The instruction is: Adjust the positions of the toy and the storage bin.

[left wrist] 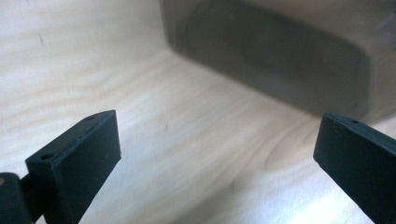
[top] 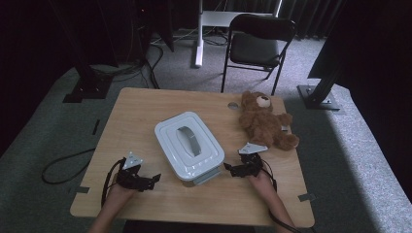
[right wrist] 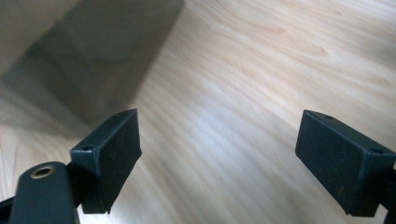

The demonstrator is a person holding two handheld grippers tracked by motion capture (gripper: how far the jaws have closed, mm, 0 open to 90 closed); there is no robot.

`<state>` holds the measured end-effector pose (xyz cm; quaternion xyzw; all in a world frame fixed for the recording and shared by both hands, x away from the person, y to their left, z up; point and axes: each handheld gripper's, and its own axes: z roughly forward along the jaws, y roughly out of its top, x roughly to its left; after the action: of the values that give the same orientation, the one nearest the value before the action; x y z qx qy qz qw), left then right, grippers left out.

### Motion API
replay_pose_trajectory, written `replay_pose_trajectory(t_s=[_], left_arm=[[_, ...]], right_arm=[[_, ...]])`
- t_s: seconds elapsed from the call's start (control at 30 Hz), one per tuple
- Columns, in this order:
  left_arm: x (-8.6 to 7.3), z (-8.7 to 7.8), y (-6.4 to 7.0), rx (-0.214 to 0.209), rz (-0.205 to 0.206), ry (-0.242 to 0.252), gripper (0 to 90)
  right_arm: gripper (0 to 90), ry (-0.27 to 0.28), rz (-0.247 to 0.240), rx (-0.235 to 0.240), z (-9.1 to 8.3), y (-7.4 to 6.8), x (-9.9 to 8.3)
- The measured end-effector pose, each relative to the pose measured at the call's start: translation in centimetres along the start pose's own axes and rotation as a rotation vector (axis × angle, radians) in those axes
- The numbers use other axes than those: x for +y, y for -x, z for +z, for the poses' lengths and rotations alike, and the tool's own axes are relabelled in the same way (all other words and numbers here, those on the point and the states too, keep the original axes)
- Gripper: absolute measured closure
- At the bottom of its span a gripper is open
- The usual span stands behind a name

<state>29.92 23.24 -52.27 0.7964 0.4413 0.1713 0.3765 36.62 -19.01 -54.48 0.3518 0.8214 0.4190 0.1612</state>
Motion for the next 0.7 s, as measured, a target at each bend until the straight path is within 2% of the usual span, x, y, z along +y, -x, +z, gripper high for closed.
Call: replay_pose_trajectory(t_s=[0.03,0.1,0.33,0.37,0.5,0.7], left_arm=[[-0.1,-0.1,0.0,-0.014,0.008,-0.006,1.3],[-0.1,-0.1,0.1,-0.011,0.011,-0.011,1.3],[0.7,-1.2,1.0,-0.024,0.04,0.013,1.3],[0.9,-1.5,1.2,-0.034,0.039,0.018,1.3],[2.1,-2.7,2.1,-0.071,0.053,0.056,1.3],[4.7,-3.7,4.0,-0.099,0.106,0.08,1.3]], right_arm=[[13.0,0.001,0.016,-0.005,-0.6,0.3,-0.7],[13.0,0.001,0.034,-0.014,-1.1,0.5,-1.4],[13.1,0.002,0.066,-0.052,-2.9,1.0,-3.1],[13.2,0.007,0.072,-0.077,-3.5,1.3,-3.7],[13.1,-0.008,0.095,-0.109,-4.5,1.8,-4.7],[13.1,-0.026,0.135,-0.16,-6.5,2.6,-6.7]])
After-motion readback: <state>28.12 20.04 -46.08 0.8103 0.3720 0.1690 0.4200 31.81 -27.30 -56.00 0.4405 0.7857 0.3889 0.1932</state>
